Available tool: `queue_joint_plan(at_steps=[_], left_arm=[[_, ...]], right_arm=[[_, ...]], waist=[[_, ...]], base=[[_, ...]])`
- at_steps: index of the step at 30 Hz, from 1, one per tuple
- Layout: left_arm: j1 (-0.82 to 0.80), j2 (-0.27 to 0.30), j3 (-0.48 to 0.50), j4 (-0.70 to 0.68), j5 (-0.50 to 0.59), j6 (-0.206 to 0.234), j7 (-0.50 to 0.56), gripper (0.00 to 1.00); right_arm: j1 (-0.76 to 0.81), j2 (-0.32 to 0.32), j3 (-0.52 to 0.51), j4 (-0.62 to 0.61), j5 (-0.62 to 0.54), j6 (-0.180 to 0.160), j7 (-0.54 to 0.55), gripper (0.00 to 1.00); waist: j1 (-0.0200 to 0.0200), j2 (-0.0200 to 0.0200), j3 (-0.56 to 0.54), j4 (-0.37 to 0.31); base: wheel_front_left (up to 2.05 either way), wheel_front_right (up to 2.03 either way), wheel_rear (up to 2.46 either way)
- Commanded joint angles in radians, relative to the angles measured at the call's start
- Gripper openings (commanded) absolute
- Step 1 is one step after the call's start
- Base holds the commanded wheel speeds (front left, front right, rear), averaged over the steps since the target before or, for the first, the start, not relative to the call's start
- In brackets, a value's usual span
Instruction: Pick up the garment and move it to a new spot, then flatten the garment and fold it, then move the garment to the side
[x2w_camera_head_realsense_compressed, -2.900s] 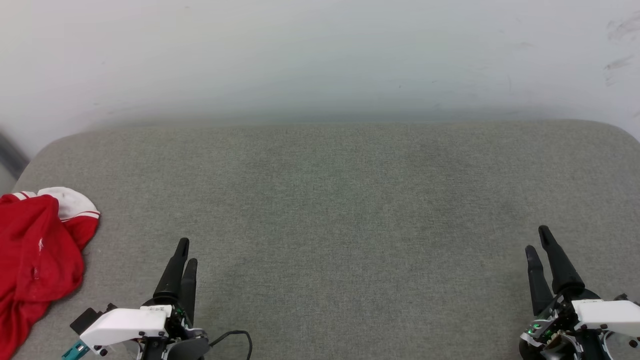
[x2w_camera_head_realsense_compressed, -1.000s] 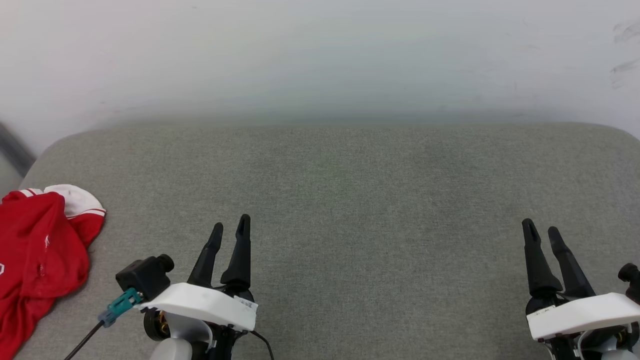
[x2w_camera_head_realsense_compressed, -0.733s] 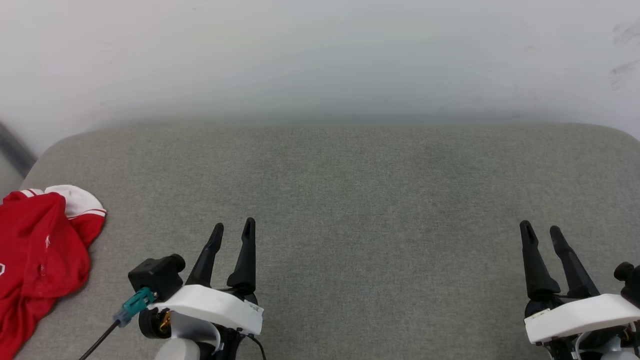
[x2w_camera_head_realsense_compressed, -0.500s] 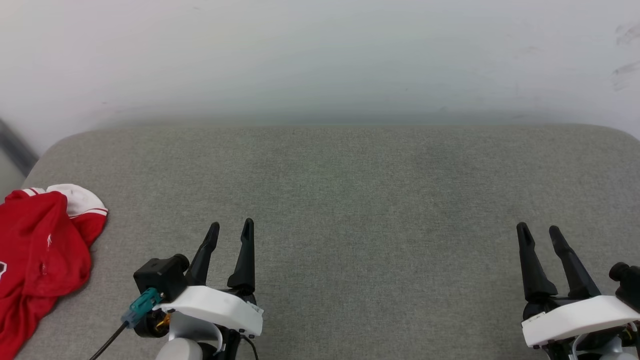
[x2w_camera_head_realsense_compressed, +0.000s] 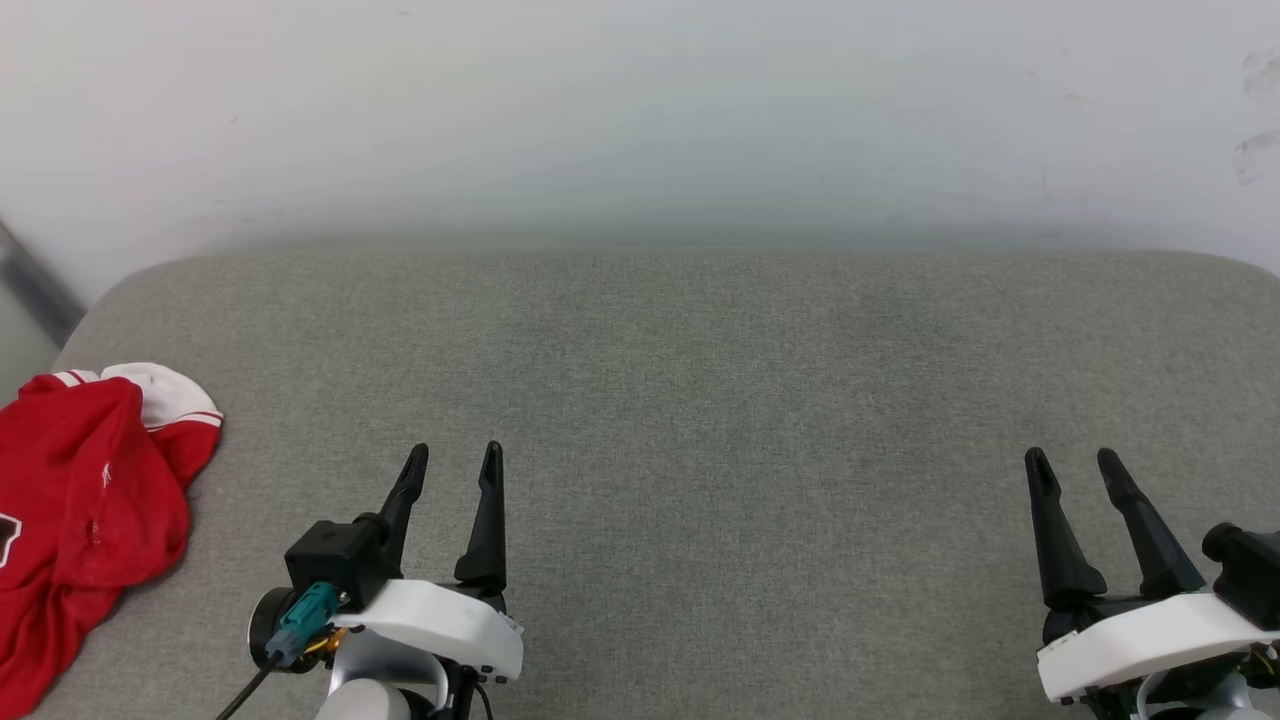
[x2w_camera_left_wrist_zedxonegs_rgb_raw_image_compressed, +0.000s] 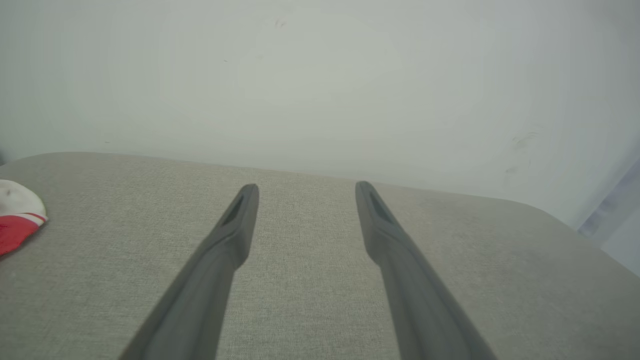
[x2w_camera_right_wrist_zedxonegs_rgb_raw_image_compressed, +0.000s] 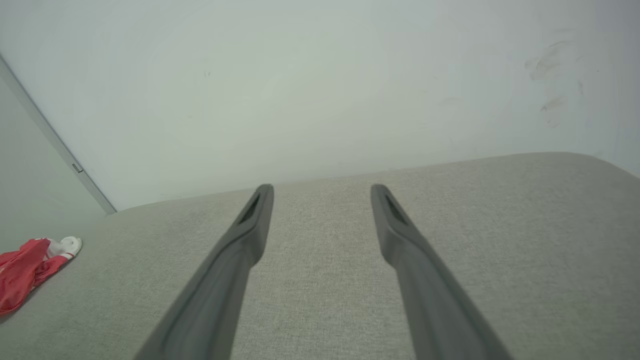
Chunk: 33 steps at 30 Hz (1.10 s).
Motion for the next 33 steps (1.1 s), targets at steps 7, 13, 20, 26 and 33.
queue_joint_plan(at_steps=[7,13,20,26,33], left_arm=[[-0.004,0.004,-0.007,0.016,0.071,-0.003,-0.022,1.00],[-0.010,0.001,-0.018,0.037,0.123,-0.004,-0.039,1.00],[-0.018,-0.002,-0.026,0.053,0.165,0.001,-0.052,1.00],[-0.016,-0.003,-0.026,0.065,0.188,0.004,-0.063,1.00],[-0.013,-0.005,-0.017,0.074,0.163,-0.002,-0.068,1.00]], right_arm=[[0.010,-0.003,-0.012,-0.010,-0.078,0.000,0.007,1.00],[0.014,0.002,-0.016,-0.009,-0.135,0.000,0.001,1.00],[0.018,0.006,-0.018,-0.009,-0.180,0.000,-0.005,1.00],[0.021,0.007,-0.015,-0.009,-0.216,0.000,-0.011,1.00],[0.020,0.010,-0.015,0.003,-0.221,0.000,-0.020,1.00]], waist=[[0.0000,0.0000,-0.003,0.003],[0.0000,0.0000,-0.003,0.005],[-0.0001,0.0000,-0.005,0.007],[-0.0001,0.0000,-0.006,0.010],[-0.0001,0.0000,-0.007,0.016]], base=[[0.00,0.00,0.00],[0.00,0.00,0.00],[0.00,0.00,0.00],[0.00,0.00,0.00],[0.00,0.00,0.00]])
